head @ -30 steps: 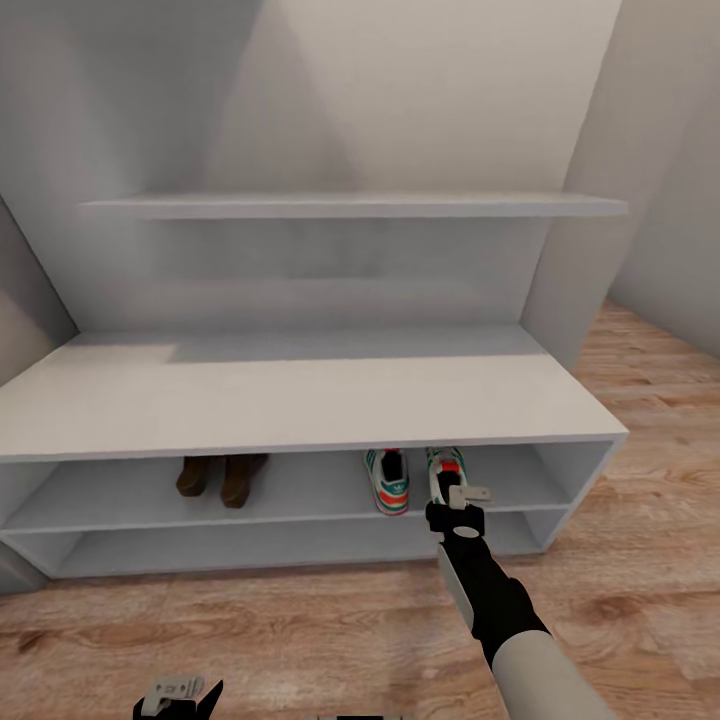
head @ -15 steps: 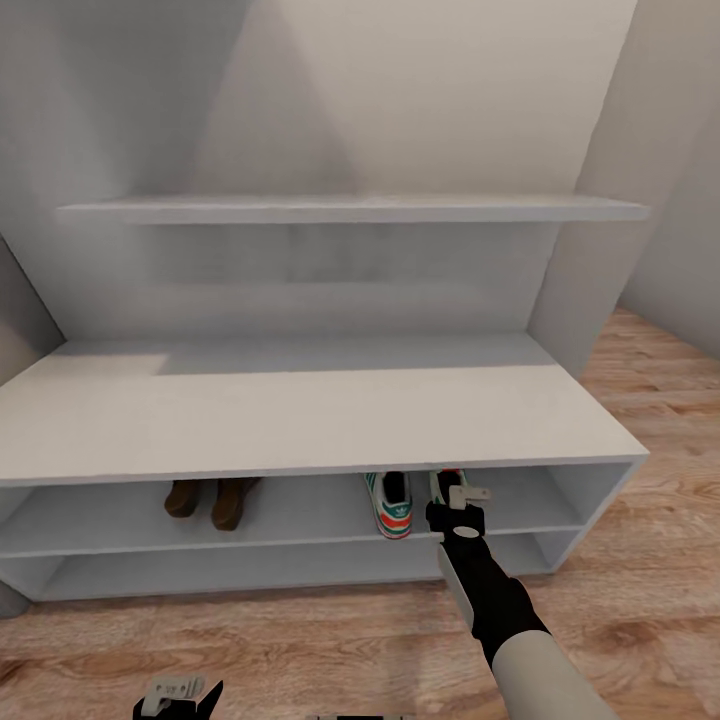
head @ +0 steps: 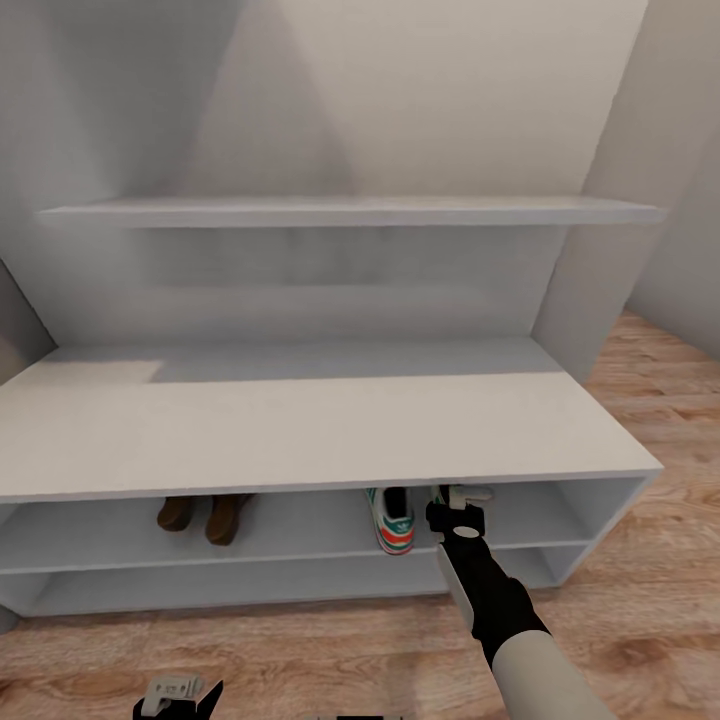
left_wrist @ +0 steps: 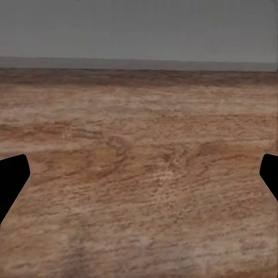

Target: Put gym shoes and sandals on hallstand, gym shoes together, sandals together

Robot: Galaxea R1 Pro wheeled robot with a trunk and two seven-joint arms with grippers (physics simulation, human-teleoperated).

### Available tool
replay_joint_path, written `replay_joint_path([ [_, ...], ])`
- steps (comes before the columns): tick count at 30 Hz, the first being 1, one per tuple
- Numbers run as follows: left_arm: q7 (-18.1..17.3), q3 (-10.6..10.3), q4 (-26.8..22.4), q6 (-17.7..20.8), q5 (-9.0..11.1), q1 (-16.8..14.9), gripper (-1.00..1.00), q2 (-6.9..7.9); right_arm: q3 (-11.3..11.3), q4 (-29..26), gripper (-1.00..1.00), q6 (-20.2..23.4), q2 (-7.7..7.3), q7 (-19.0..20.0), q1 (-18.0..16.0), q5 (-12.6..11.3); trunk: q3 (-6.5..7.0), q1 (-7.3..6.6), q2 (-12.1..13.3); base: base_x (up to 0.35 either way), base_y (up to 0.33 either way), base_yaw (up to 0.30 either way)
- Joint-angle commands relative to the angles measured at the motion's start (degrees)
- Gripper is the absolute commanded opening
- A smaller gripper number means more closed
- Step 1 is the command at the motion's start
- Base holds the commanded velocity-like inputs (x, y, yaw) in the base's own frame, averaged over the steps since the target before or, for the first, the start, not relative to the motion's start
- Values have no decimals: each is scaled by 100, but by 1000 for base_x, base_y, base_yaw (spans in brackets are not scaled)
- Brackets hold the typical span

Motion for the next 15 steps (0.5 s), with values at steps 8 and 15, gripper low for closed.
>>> replay_joint_path([
  [8, -28, 49, 1, -28, -58, -6, 100, -3, 10, -9, -100, 50, -1, -24, -2, 32, -5, 0, -2, 23, 3, 0],
  [15, -28, 51, 0, -30, -57, -6, 100, -3, 9, -8, -100, 50, -1, -24, -2, 33, -5, 0, -2, 88, 70, 0],
])
